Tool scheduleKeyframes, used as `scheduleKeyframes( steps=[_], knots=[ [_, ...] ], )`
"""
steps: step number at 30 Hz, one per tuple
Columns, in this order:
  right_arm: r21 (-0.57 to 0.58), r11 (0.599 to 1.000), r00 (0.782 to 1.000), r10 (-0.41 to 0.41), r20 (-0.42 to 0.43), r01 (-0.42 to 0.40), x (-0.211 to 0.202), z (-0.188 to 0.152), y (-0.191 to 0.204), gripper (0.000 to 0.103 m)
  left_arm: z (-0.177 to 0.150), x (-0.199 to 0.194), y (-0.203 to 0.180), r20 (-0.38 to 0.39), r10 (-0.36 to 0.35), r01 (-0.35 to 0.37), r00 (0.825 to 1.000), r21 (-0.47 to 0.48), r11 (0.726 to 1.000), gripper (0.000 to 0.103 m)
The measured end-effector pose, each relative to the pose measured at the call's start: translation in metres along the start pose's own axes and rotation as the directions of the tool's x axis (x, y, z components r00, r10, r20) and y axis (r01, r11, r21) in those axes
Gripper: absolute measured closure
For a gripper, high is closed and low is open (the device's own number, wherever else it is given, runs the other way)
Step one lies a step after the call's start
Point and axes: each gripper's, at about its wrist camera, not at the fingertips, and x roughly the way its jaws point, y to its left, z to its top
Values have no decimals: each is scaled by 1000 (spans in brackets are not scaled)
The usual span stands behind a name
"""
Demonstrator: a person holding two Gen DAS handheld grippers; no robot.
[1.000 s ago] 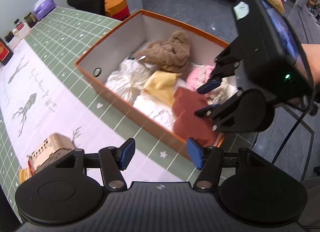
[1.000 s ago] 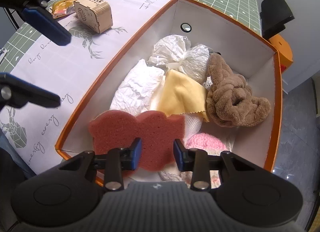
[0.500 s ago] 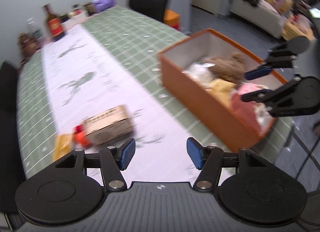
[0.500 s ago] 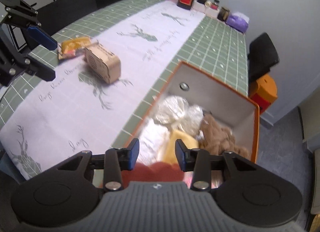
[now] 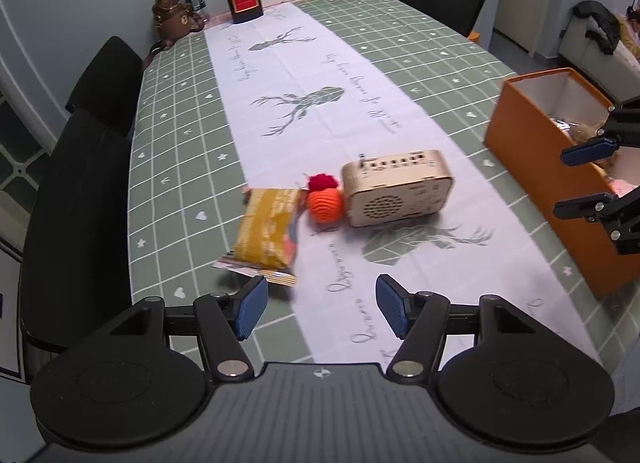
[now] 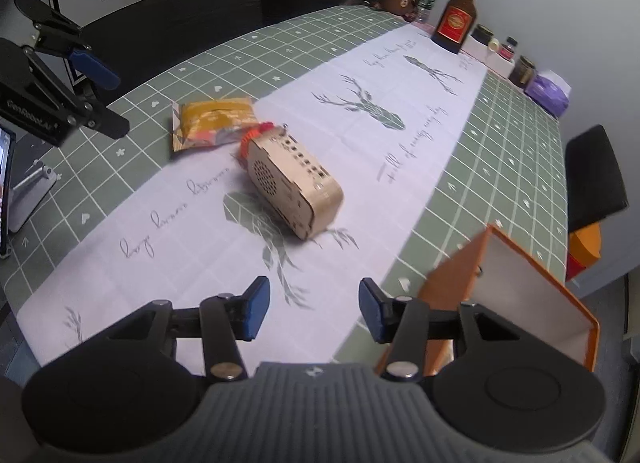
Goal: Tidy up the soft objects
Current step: 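Move the left tool to the yellow snack bag and grasp it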
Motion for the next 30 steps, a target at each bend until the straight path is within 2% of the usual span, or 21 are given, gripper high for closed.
scheduleKeyframes(
  steps=[4,6,15,22,25,30],
  knots=[
    [-22,1000,1000,17,5,-16,18,28,9,47,4,20,12,-4,6,-5,1000,23,1000,22],
    [-29,999,1000,27,7,-27,28,42,11,44,6,32,17,-9,12,-12,1000,38,999,16],
    [-99,993,997,73,26,-70,74,94,17,38,23,90,30,-83,24,-10,996,167,986,15],
    [-207,974,994,102,37,-93,104,122,29,37,34,128,37,-146,11,20,989,214,977,14],
    [-247,962,992,123,15,-115,120,130,35,37,34,140,38,-161,-13,48,987,213,976,14],
    [-289,950,993,119,-21,-119,145,138,42,37,31,154,37,-184,-3,46,983,230,972,15]
  ],
)
